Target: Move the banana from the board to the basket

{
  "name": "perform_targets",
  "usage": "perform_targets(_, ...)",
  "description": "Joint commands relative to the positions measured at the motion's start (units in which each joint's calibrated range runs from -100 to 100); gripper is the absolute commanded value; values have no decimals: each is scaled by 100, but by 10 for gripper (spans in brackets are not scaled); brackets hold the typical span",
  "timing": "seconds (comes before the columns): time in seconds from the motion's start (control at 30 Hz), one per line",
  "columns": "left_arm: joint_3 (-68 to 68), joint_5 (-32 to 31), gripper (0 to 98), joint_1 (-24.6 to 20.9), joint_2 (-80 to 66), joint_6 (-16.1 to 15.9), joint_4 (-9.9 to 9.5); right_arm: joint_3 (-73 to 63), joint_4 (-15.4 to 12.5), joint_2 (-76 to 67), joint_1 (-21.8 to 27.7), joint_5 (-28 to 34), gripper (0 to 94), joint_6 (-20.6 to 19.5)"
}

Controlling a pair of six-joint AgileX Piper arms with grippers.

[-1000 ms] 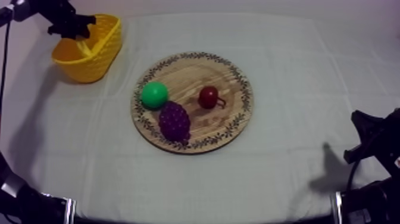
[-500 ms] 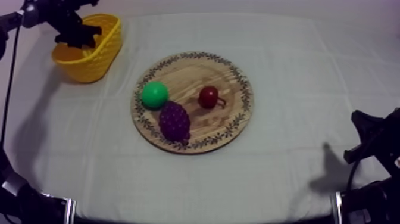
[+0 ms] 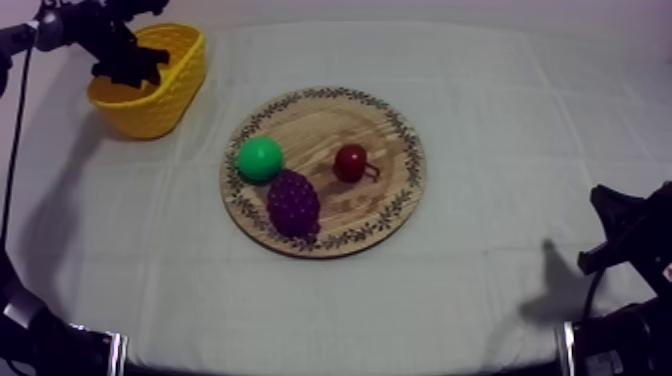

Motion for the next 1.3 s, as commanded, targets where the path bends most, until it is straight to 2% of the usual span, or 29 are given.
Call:
perform_targets(0.0, 4, -7, 476, 4, -10, -7, 29, -3, -3, -3, -2, 2, 2, 0)
perform_targets(0.13, 8, -14, 534, 19, -44, -62, 96, -3, -3, -3, -2, 2, 2, 0)
perform_targets(0.33, 20, -30, 522, 71, -147, -77, 117, -3, -3, -3, -2, 2, 2, 0)
perform_targets(0.43, 42, -31, 446, 95, -272, -31, 89, -3, -3, -3, -2, 2, 2, 0)
perform_targets(0.67, 151, -41, 121, 175, -892, 148, -68, -3, -3, -3, -2, 2, 2, -1)
perform_targets(0.73, 253, -92, 72, 204, -1177, 173, -99, -3, -3, -3, -2, 2, 2, 0)
perform_targets(1.07, 1143, -461, 25, 337, -3551, 421, -328, -3, -3, -3, -2, 2, 2, -1)
perform_targets(1.27, 2146, -944, 15, 367, -5447, 426, -353, -3, -3, -3, -2, 2, 2, 0)
